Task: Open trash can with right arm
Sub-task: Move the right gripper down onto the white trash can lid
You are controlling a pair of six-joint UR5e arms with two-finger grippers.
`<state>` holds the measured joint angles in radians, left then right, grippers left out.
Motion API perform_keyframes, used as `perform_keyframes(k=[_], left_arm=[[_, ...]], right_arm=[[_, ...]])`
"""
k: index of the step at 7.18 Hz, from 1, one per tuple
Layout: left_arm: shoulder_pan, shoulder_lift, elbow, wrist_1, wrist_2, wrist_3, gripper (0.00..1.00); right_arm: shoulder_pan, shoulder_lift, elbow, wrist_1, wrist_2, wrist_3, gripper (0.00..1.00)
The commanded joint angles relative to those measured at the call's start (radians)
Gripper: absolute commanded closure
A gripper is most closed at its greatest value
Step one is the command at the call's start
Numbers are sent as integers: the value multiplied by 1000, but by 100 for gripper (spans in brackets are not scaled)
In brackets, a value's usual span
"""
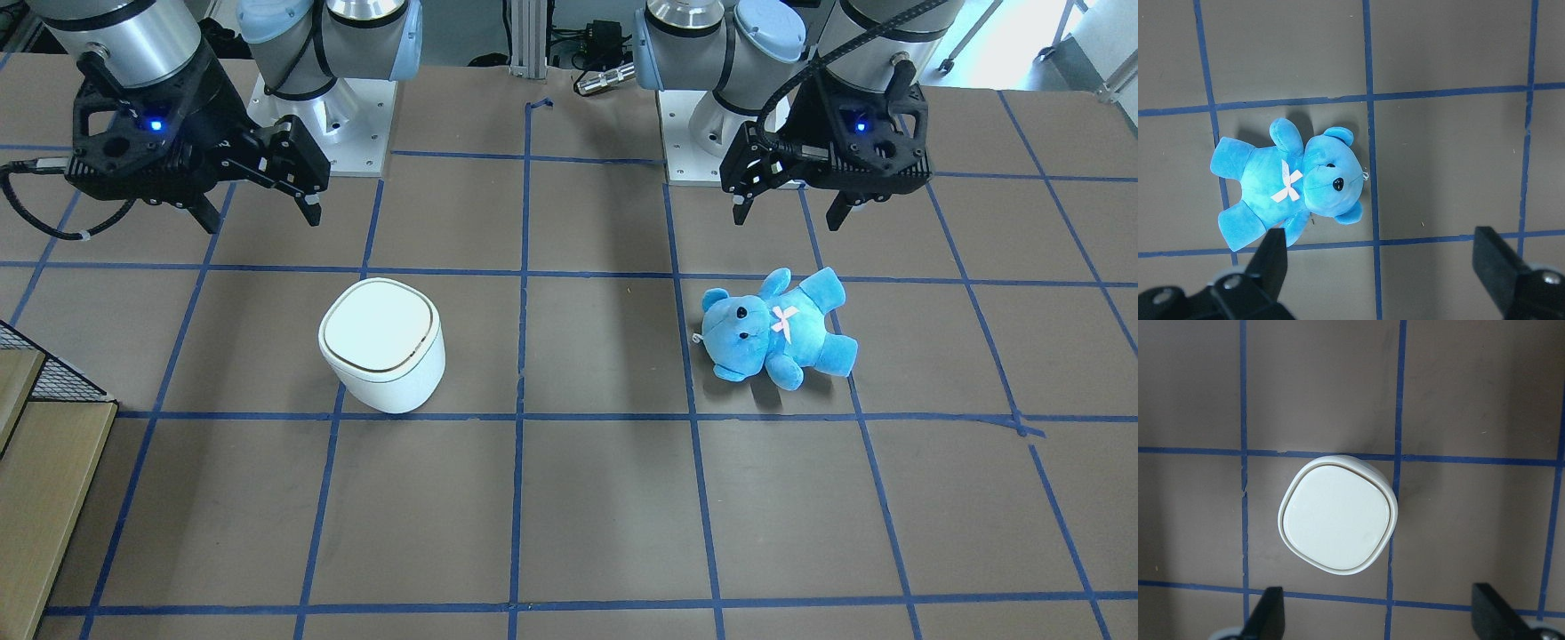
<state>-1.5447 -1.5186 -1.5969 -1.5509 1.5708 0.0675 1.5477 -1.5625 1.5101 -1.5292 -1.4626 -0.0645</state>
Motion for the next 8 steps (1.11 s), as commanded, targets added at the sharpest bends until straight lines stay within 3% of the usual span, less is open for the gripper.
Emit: perform_keyframes(k=[1,2,3,5,6,8], left_arm=[[0,0,0,0,0,0,0],[0,0,0,0,0,0,0],[0,0,0,0,0,0,0],[0,0,0,0,-2,0,0],[0,0,0,0,-2,0,0],[0,0,0,0,-2,0,0]], right_arm=[[5,6,16,49,15,5,0],[5,6,51,16,16,12,5],[12,4,95,-102,-7,59,8],[114,6,194,-324,-132,164,8],[150,21,217,-378,-166,198,20],[155,48,241,-329,-151,219,74]])
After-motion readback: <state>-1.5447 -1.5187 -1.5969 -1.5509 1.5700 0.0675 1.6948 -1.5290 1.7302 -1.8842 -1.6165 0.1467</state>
